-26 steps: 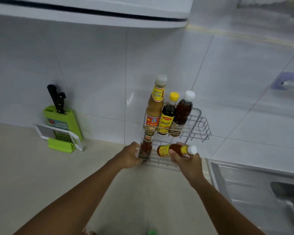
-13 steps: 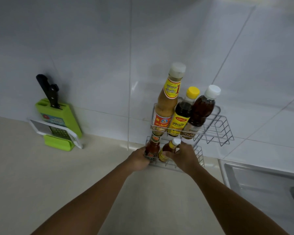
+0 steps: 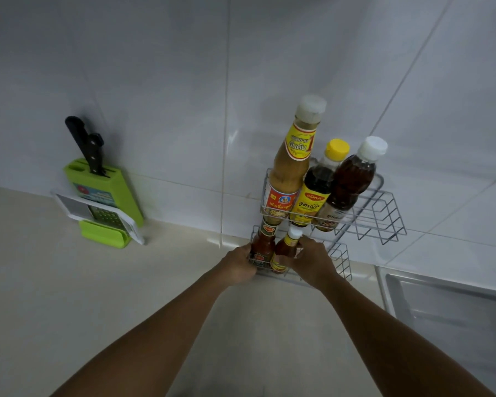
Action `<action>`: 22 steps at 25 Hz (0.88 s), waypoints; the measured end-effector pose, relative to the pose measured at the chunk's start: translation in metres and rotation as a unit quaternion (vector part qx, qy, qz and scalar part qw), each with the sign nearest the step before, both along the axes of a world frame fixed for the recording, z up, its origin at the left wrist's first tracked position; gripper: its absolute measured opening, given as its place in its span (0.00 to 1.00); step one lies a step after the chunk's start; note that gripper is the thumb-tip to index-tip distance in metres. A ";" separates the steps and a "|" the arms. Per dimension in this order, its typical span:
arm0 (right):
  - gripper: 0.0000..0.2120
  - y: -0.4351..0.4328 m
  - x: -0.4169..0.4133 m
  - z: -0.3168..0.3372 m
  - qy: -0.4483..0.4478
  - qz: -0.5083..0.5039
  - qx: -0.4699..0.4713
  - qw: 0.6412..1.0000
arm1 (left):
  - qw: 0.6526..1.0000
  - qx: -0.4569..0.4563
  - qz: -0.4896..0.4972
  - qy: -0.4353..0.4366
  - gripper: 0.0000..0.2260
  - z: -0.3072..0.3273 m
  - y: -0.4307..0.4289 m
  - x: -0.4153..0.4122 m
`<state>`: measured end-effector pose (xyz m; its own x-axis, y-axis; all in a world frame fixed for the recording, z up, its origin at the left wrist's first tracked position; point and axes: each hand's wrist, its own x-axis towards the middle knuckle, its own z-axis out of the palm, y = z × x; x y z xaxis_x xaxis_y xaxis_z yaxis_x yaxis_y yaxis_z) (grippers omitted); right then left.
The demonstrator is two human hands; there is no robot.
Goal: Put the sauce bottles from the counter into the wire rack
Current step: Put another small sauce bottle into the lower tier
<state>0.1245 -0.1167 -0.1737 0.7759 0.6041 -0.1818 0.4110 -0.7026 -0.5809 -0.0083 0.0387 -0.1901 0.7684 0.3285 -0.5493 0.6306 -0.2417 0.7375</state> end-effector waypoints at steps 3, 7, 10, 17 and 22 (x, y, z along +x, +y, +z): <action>0.28 -0.005 -0.003 -0.002 0.018 0.015 -0.001 1.000 | 1.000 0.000 0.001 0.003 0.36 0.002 -0.001 -0.001; 0.33 -0.017 -0.008 0.008 0.017 0.019 0.027 0.999 | 1.000 0.028 0.000 0.014 0.27 0.033 -0.011 -0.010; 0.36 -0.030 -0.019 0.022 0.017 0.017 0.046 0.999 | 0.997 0.068 -0.010 0.046 0.25 0.054 -0.017 -0.020; 0.21 -0.077 -0.067 0.034 -0.024 0.013 0.054 0.998 | 0.975 0.151 -0.163 -0.004 0.20 0.117 -0.056 -0.053; 0.20 -0.119 -0.125 0.008 0.045 0.130 -0.057 0.989 | 0.939 0.162 -0.298 0.062 0.30 0.115 -0.099 -0.086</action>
<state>-0.0001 -0.2354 -0.1659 0.5752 0.7526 -0.3207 0.5368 -0.6430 -0.5463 -0.0947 -0.0604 -0.0749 0.8058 0.0260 -0.5916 0.3884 -0.7772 0.4950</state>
